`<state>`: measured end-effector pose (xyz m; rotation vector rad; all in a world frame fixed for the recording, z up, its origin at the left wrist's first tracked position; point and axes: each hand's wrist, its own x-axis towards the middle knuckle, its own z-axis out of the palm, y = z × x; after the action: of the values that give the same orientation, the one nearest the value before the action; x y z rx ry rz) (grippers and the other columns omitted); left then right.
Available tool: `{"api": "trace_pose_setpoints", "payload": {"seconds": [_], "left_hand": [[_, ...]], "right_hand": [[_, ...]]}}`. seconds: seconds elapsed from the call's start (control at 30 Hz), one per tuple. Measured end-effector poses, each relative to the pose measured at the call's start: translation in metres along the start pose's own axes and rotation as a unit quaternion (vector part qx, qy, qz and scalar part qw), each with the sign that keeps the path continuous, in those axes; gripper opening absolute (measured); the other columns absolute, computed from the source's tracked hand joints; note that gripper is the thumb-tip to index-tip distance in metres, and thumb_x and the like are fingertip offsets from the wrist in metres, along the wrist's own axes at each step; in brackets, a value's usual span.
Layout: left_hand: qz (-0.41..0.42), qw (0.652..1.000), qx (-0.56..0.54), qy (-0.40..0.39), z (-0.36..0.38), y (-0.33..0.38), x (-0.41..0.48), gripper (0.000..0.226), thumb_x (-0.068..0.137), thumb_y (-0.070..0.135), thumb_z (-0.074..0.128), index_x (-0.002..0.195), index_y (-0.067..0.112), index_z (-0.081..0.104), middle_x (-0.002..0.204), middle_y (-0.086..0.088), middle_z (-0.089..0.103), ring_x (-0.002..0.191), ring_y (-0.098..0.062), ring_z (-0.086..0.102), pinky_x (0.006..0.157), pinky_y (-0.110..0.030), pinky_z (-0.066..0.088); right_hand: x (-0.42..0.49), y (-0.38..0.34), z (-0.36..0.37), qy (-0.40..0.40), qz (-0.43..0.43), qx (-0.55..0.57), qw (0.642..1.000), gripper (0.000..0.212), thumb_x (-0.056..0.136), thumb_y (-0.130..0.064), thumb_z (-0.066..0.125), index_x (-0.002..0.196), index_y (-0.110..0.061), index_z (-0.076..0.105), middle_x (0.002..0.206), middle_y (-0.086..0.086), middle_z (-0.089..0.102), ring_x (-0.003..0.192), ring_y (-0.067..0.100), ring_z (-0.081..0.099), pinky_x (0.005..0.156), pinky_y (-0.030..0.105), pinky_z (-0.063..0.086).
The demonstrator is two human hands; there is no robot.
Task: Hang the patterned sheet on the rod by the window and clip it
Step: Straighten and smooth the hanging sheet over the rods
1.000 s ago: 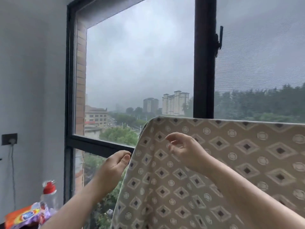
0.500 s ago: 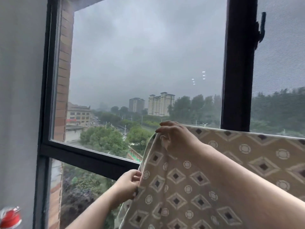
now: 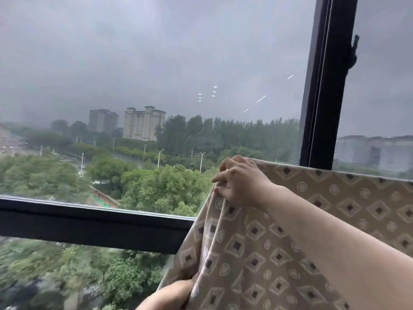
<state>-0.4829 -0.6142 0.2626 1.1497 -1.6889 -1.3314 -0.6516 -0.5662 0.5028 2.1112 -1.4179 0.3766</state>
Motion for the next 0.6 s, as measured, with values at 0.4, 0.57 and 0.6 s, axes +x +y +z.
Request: {"api": "trace_pose_setpoints", "payload": {"seconds": [0.4, 0.57, 0.6], "left_hand": [[0.041, 0.991, 0.042, 0.119, -0.046, 0.043, -0.024, 0.033, 0.086, -0.01, 0.053, 0.057, 0.006, 0.052, 0.039, 0.0, 0.049, 0.03, -0.007, 0.042, 0.034, -0.015, 0.029], [0.143, 0.949, 0.168, 0.224, -0.122, 0.082, -0.047, 0.021, 0.096, 0.01, 0.052, 0.075, 0.008, 0.053, 0.063, -0.001, 0.048, 0.059, -0.013, 0.04, 0.055, -0.032, 0.033], [0.171, 0.941, 0.187, 0.224, -0.133, 0.093, -0.054, 0.021, 0.095, 0.009, 0.055, 0.074, 0.009, 0.051, 0.064, 0.0, 0.047, 0.06, -0.013, 0.039, 0.057, -0.032, 0.033]], "right_hand": [[0.002, -0.013, 0.005, -0.019, 0.044, -0.021, 0.999, 0.025, 0.095, -0.044, 0.052, 0.113, -0.045, 0.068, 0.127, -0.015, 0.053, 0.128, 0.022, 0.031, 0.114, 0.043, 0.014], [0.009, -0.031, 0.005, -0.083, 0.012, -0.088, 0.993, 0.034, 0.095, -0.047, 0.045, 0.116, -0.034, 0.067, 0.128, -0.004, 0.056, 0.131, 0.025, 0.038, 0.117, 0.054, 0.006], [0.011, -0.038, 0.004, -0.099, -0.001, -0.076, 0.992, 0.037, 0.095, -0.05, 0.043, 0.117, -0.032, 0.066, 0.13, -0.003, 0.058, 0.13, 0.024, 0.041, 0.117, 0.054, 0.005]]}}
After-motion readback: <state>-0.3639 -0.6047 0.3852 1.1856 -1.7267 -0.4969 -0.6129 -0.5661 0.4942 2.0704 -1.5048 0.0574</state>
